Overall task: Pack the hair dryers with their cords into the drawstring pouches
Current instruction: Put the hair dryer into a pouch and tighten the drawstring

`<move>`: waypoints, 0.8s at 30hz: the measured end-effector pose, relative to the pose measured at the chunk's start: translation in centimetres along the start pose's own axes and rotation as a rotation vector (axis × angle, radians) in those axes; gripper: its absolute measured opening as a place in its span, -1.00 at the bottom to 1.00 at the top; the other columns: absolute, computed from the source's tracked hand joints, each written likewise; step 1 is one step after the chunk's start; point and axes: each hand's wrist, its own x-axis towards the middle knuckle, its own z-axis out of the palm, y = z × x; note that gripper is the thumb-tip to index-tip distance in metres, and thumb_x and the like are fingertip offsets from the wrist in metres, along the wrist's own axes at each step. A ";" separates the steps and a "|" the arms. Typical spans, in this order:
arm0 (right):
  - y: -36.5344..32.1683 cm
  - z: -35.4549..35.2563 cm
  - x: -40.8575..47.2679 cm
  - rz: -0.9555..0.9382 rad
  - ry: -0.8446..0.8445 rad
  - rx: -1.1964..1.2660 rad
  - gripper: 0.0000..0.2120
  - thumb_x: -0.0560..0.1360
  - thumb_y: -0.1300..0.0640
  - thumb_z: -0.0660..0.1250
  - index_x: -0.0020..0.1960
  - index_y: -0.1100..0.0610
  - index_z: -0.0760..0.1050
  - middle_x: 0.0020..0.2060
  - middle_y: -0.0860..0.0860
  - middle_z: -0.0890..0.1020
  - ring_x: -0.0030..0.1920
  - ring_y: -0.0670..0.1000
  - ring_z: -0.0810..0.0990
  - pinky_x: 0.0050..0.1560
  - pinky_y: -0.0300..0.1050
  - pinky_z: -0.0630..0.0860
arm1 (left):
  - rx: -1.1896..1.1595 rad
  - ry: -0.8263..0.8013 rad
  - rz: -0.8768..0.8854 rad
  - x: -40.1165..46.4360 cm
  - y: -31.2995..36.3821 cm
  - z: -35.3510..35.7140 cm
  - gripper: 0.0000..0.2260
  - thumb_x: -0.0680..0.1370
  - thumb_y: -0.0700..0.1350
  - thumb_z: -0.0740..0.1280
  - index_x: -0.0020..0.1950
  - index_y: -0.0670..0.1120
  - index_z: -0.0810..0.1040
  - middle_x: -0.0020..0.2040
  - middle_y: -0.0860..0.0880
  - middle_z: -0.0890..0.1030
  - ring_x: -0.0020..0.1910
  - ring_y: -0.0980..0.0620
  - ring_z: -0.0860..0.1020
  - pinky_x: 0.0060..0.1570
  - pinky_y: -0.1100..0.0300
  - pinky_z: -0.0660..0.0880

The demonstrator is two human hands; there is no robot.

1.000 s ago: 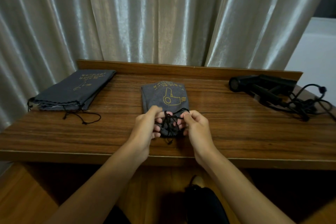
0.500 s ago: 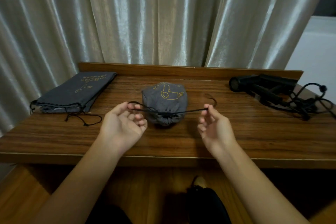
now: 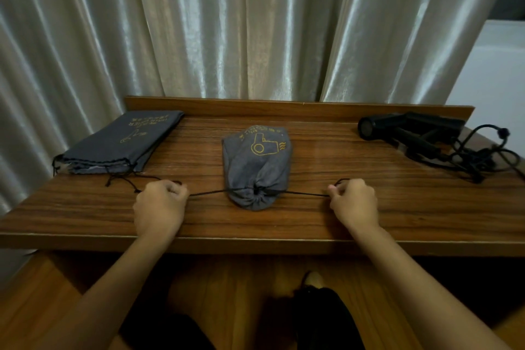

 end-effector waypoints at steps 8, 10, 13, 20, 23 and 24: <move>-3.0 0.4 -2.4 -0.490 0.164 -0.455 -0.72 0.51 0.05 0.35 0.16 0.16 0.48 0.12 0.14 0.49 0.14 0.16 0.45 0.07 0.04 0.45 | 0.310 0.168 0.472 -2.1 -0.2 0.7 -0.77 0.57 0.01 0.29 0.14 -0.09 0.47 0.04 -0.10 0.45 -0.02 -0.06 0.49 -0.13 0.09 0.38; -3.2 1.4 -2.9 -0.657 -0.027 -0.497 -0.62 0.58 -0.18 0.18 0.13 0.09 0.54 0.12 0.08 0.52 0.22 0.14 0.40 0.17 0.07 0.33 | 0.379 0.061 0.722 -2.5 0.0 1.2 -0.75 0.58 0.10 0.27 0.13 -0.03 0.56 0.04 -0.03 0.47 0.05 -0.03 0.45 -0.02 0.05 0.37; -3.3 2.0 -3.6 -0.751 -0.142 -0.523 -0.63 0.59 -0.21 0.15 0.17 0.02 0.51 0.12 0.01 0.53 0.23 0.10 0.40 0.18 0.04 0.26 | 0.464 -0.109 0.842 -2.6 0.5 1.5 -0.76 0.58 0.10 0.29 0.06 -0.02 0.62 0.01 0.01 0.54 0.05 -0.04 0.43 0.00 0.04 0.34; -2.6 -1.8 -3.2 -0.686 -0.320 0.180 -0.83 0.60 0.04 0.29 -0.14 -0.01 0.60 -0.19 -0.16 0.60 -0.01 -0.07 0.46 0.12 0.05 0.35 | 0.039 -0.594 0.646 -1.5 -0.6 -3.3 -0.77 0.61 -0.01 0.25 -0.21 0.11 0.59 -0.17 0.18 0.59 -0.11 0.18 0.53 -0.02 0.21 0.42; -3.9 -3.3 -3.3 -0.698 -0.314 0.502 -0.83 0.56 0.15 0.36 -0.19 0.03 0.63 -0.18 -0.10 0.65 -0.04 -0.05 0.55 0.06 -0.07 0.40 | -0.192 -0.581 0.602 -1.5 0.5 -5.3 -0.85 0.57 -0.05 0.31 -0.11 0.11 0.66 -0.09 0.18 0.64 -0.08 0.17 0.59 -0.07 0.34 0.48; -4.6 -3.3 -3.2 -0.693 -0.323 0.606 -0.84 0.56 0.20 0.36 -0.18 0.09 0.64 -0.14 -0.04 0.67 -0.01 -0.03 0.59 0.08 -0.08 0.43 | -0.283 -0.530 0.616 -1.4 1.4 -5.6 -0.86 0.55 -0.06 0.32 -0.07 0.11 0.68 -0.06 0.16 0.65 -0.04 0.18 0.59 -0.04 0.40 0.47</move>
